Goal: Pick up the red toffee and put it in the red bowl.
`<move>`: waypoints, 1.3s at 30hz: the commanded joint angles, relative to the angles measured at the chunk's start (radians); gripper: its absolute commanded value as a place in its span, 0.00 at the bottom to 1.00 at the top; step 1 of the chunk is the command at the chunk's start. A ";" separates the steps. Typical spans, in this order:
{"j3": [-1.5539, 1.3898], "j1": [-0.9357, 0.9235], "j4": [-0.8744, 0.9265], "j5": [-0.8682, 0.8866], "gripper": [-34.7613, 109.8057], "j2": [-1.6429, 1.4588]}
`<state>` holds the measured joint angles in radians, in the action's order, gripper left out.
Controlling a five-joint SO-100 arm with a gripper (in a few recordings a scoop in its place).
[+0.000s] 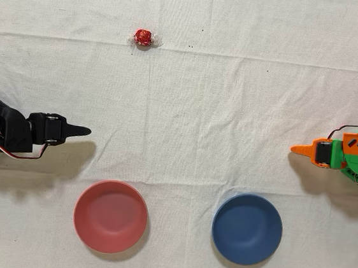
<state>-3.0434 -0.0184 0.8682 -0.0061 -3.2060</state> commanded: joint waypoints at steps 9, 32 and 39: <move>-0.020 -0.009 0.015 0.003 0.25 -0.011; -0.020 -0.006 -0.006 -0.057 0.24 -0.011; 0.173 -0.006 -0.051 -0.132 0.24 0.224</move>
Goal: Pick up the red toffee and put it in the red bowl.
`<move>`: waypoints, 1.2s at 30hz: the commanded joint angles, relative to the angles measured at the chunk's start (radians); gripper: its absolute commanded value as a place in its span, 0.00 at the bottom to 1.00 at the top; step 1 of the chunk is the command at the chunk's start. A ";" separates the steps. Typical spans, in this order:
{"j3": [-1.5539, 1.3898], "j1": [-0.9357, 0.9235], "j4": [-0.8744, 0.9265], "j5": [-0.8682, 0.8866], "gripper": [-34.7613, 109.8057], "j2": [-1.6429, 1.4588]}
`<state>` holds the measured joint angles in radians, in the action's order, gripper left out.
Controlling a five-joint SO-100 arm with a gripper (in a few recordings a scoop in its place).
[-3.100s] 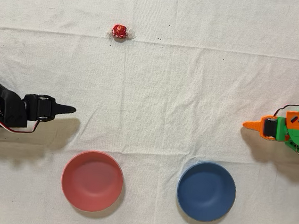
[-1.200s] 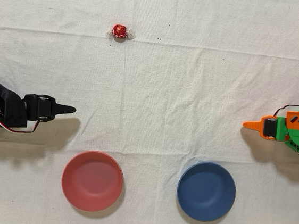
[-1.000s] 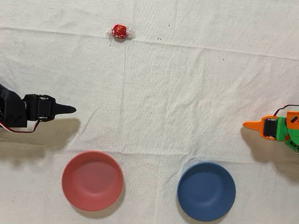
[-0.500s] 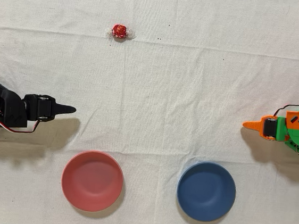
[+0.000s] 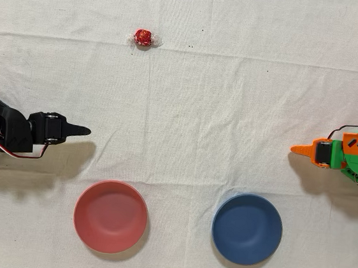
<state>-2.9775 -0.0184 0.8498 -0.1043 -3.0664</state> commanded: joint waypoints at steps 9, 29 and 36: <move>0.499 0.069 -0.040 -0.086 0.24 0.399; 1.190 0.472 0.213 -0.069 0.24 1.005; 1.394 0.572 0.307 -0.015 0.24 1.241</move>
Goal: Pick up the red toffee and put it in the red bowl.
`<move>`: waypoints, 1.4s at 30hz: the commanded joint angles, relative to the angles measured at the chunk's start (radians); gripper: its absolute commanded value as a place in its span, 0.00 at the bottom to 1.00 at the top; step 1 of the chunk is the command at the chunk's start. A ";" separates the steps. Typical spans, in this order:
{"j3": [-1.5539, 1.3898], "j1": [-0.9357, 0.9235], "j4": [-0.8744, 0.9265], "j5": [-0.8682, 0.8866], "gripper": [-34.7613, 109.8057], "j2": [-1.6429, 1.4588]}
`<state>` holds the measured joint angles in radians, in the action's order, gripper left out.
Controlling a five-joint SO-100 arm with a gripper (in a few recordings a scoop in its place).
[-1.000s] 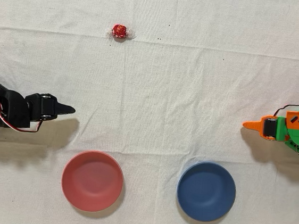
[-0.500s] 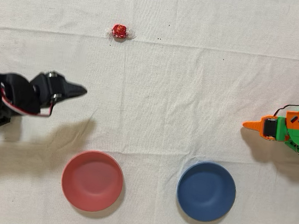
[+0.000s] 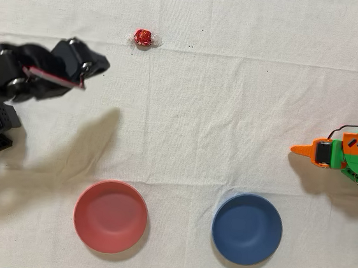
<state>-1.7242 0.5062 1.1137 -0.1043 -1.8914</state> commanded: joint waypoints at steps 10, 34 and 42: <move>0.252 0.100 0.018 -0.192 0.24 0.259; 0.341 0.101 -0.069 -0.342 0.41 0.503; 0.405 0.095 -0.103 -0.345 0.41 0.604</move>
<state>-1.3929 0.5983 1.0232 -0.4310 -1.2747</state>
